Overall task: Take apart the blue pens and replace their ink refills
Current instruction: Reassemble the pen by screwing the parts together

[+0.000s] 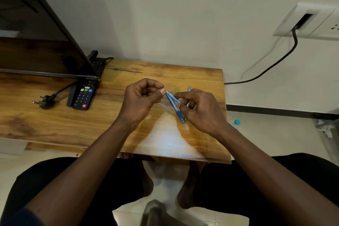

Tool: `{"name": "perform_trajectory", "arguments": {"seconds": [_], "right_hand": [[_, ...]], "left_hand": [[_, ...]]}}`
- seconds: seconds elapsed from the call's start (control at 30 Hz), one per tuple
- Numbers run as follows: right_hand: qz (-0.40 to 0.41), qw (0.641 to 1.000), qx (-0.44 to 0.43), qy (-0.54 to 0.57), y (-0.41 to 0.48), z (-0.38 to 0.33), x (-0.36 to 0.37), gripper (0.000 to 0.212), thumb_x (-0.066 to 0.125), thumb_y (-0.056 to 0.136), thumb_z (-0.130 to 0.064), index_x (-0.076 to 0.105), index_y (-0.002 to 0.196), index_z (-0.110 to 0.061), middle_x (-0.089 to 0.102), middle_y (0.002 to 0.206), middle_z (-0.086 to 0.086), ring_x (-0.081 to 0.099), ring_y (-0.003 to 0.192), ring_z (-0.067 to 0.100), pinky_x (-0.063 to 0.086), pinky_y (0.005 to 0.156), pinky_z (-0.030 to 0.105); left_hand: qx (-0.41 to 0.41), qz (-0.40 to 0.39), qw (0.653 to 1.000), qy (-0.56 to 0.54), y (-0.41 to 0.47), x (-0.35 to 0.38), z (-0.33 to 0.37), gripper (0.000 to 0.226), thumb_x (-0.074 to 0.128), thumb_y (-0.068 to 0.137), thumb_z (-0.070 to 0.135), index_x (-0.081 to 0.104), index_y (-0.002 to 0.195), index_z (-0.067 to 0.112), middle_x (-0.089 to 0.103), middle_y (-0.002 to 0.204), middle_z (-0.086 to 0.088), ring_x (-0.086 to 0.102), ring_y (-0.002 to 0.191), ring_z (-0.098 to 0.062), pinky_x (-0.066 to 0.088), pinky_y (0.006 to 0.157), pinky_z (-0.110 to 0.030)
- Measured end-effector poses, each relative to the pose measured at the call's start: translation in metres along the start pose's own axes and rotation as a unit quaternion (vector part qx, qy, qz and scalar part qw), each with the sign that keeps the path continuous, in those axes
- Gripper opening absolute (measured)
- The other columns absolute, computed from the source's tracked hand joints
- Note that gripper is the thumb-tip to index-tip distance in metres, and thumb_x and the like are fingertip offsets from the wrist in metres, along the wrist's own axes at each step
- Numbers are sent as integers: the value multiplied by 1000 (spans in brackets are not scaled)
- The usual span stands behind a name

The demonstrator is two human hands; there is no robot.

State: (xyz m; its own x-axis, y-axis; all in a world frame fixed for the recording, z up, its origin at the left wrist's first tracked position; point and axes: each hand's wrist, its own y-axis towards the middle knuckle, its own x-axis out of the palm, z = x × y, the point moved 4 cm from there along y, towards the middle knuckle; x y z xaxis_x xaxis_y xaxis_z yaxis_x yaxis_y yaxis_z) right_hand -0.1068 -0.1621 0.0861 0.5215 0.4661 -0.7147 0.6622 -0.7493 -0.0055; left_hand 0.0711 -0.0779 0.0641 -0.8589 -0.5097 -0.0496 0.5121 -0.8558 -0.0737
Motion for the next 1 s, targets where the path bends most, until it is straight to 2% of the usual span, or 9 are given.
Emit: {"name": "perform_trajectory", "arguments": {"seconds": [0.17, 0.47, 0.63, 0.73, 0.9, 1.0], "right_hand": [[1, 1000, -9, 7, -1, -1, 2, 37, 69, 94, -17, 72, 128, -31, 61, 79, -24, 56, 69, -2, 43, 69, 21], [-4, 999, -9, 31, -2, -1, 5, 38, 68, 95, -14, 72, 129, -29, 68, 87, -11, 56, 68, 4, 47, 71, 26], [-9, 999, -5, 37, -2, -1, 6, 38, 68, 94, -13, 72, 128, -29, 67, 84, -15, 60, 70, 4, 50, 72, 27], [-18, 999, 8, 50, 0, 1, 7, 36, 68, 94, -15, 72, 127, -29, 69, 86, -16, 66, 75, 5, 57, 74, 30], [-30, 996, 34, 76, 2, 2, 4, 30, 70, 93, -13, 74, 119, -28, 69, 89, -14, 68, 77, 6, 59, 73, 29], [-21, 993, 50, 109, 5, 4, 1, 28, 72, 92, -10, 73, 115, -26, 70, 90, -9, 70, 76, 10, 62, 75, 36]], "left_hand": [[12, -11, 1000, 15, -1, 1, 2, 12, 78, 91, 4, 75, 102, 8, 73, 91, -10, 70, 85, -17, 63, 79, -32], [-7, -27, 1000, -1, -2, 2, 0, 12, 77, 91, 1, 74, 102, 4, 76, 87, -6, 72, 82, -14, 64, 77, -30], [2, -30, 1000, 0, -2, 3, 1, 12, 77, 91, 1, 75, 102, 2, 76, 91, -9, 72, 85, -15, 64, 78, -31], [6, -37, 999, -5, -2, 3, 3, 14, 76, 92, 2, 74, 106, 4, 75, 93, -11, 72, 87, -15, 63, 78, -31], [-11, -28, 999, -17, -3, 6, 5, 31, 76, 93, 6, 70, 123, 12, 79, 98, -13, 76, 90, -17, 64, 79, -31], [-28, -28, 999, -5, -4, 7, 5, 30, 75, 95, 13, 69, 125, 17, 79, 104, -14, 76, 92, -18, 63, 81, -33]]}}
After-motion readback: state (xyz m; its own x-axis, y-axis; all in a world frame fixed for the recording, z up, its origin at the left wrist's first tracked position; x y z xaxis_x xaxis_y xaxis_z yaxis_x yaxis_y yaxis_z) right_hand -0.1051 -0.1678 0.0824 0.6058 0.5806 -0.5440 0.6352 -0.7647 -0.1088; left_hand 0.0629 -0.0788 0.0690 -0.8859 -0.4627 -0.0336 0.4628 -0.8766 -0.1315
